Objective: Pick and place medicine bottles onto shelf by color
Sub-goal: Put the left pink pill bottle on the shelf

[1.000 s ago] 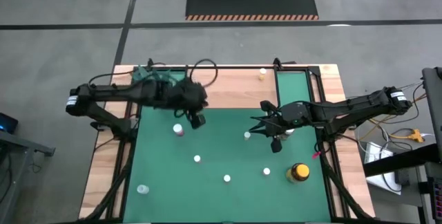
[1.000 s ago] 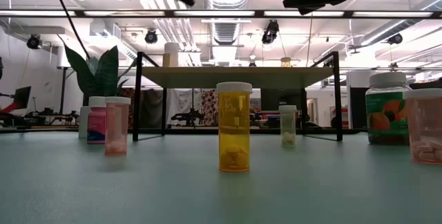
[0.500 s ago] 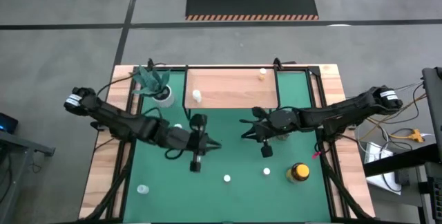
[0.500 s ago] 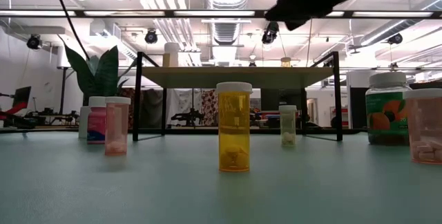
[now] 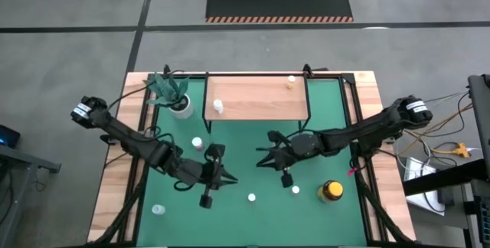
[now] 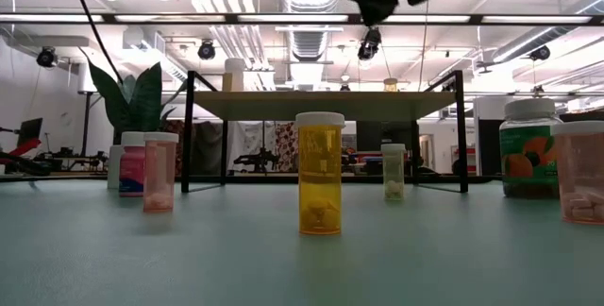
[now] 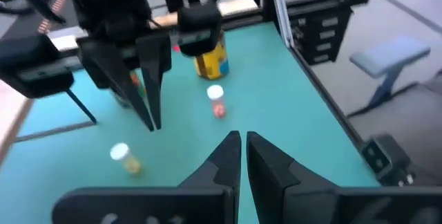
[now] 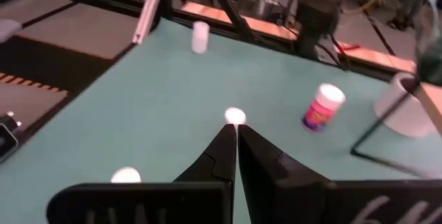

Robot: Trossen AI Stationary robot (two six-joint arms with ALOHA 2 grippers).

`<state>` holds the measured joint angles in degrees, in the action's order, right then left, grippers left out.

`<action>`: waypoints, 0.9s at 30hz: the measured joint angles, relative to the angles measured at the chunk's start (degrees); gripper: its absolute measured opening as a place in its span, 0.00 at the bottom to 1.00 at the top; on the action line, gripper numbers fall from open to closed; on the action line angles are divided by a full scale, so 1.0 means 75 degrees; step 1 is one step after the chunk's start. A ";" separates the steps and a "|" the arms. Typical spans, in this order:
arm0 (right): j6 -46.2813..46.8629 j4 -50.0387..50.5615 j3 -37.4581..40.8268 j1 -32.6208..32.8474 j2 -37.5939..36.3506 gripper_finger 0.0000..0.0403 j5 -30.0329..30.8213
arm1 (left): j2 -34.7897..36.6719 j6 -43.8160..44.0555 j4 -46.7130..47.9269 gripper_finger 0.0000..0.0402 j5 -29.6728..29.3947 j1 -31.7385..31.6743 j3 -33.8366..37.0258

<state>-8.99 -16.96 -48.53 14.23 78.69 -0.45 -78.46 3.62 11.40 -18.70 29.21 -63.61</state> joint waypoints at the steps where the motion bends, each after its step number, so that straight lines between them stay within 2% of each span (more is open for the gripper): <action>1: -0.0006 -0.0011 -0.0129 0.0027 0.0151 0.02 -0.0003 | 0.0028 -0.0036 -0.0004 0.02 0.0003 0.0029 0.0094; 8: -0.0003 0.0137 -0.1380 0.0017 0.1353 0.02 0.0073 | 0.0434 -0.0377 -0.0012 0.02 -0.0012 0.0064 0.0881; 14: 0.0095 0.1085 -0.2668 0.0017 0.2258 0.07 0.0067 | 0.1501 -0.0801 -0.0438 0.02 -0.0017 0.0073 0.1862; 18: 0.0439 0.1453 -0.3339 0.0000 0.2815 0.18 0.0073 | 0.2418 -0.0881 -0.0953 0.02 -0.0199 0.0075 0.2587; 22: 0.0866 0.1559 -0.3917 -0.0048 0.3348 0.33 0.0128 | 0.3139 -0.1567 -0.1796 0.02 -0.0210 0.0067 0.3427; 27: 0.1024 0.1851 -0.4450 -0.0050 0.3950 0.50 0.0869 | 0.3860 -0.2183 -0.2893 0.02 -0.0213 0.0067 0.4279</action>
<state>-1.31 -3.07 -81.91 13.85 108.32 6.07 -49.52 -12.76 -10.29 -20.29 29.71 -31.51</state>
